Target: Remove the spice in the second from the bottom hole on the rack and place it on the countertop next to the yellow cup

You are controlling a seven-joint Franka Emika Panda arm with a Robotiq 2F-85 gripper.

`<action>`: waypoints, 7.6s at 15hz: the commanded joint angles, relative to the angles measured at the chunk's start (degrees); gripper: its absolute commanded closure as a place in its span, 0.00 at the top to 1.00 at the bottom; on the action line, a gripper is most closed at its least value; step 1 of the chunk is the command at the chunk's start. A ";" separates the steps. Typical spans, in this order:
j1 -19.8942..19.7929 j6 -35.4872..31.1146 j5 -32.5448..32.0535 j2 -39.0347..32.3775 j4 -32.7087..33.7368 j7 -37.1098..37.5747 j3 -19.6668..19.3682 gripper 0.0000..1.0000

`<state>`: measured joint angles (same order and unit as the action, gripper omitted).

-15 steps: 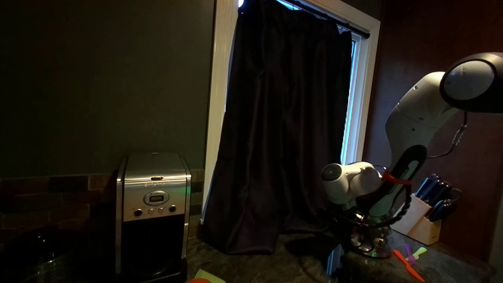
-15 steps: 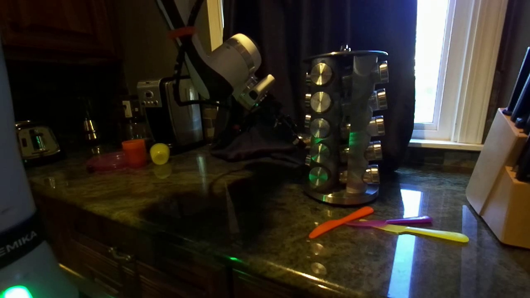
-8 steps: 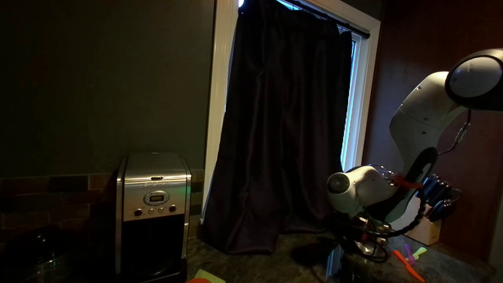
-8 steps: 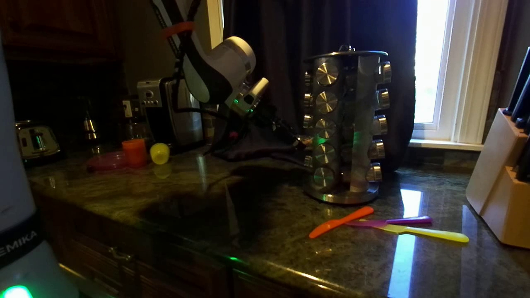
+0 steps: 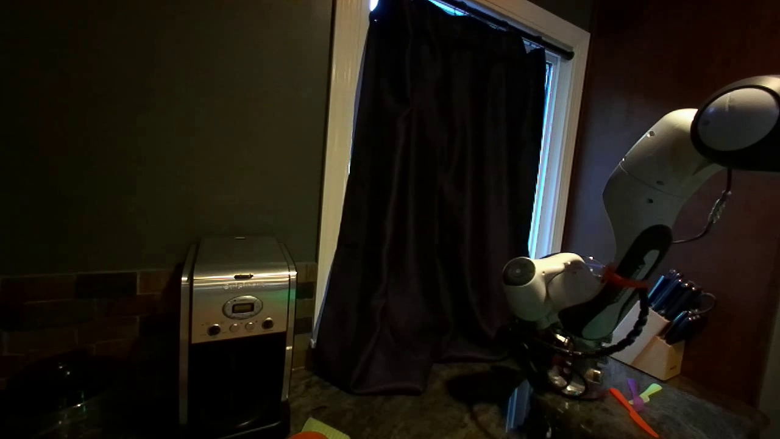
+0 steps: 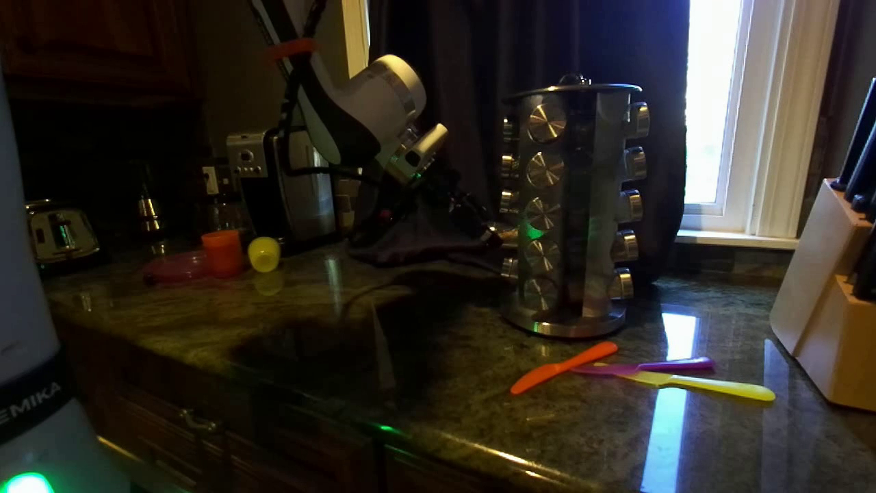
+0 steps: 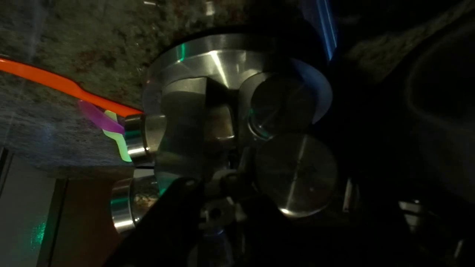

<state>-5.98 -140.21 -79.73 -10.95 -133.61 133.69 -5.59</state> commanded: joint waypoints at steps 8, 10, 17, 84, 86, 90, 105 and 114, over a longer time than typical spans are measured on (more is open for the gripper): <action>0.95 -0.58 14.71 1.79 0.10 -6.87 1.22 0.25; 1.25 -0.97 15.94 2.36 -0.25 -8.17 1.46 0.25; 2.33 -1.38 18.94 3.70 -1.03 -10.91 2.24 0.25; 10.88 34.64 108.91 -2.61 15.94 -95.42 10.13 0.25; 11.68 34.22 109.25 -4.27 17.12 -95.02 10.59 0.25; 12.68 35.09 108.91 -8.22 20.19 -95.53 11.04 0.25; 14.15 34.83 107.39 -19.53 28.48 -97.03 10.68 0.25; 14.73 34.52 106.08 -20.89 29.36 -97.12 10.55 0.25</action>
<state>7.84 -106.70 27.57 -30.99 -105.46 37.04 5.54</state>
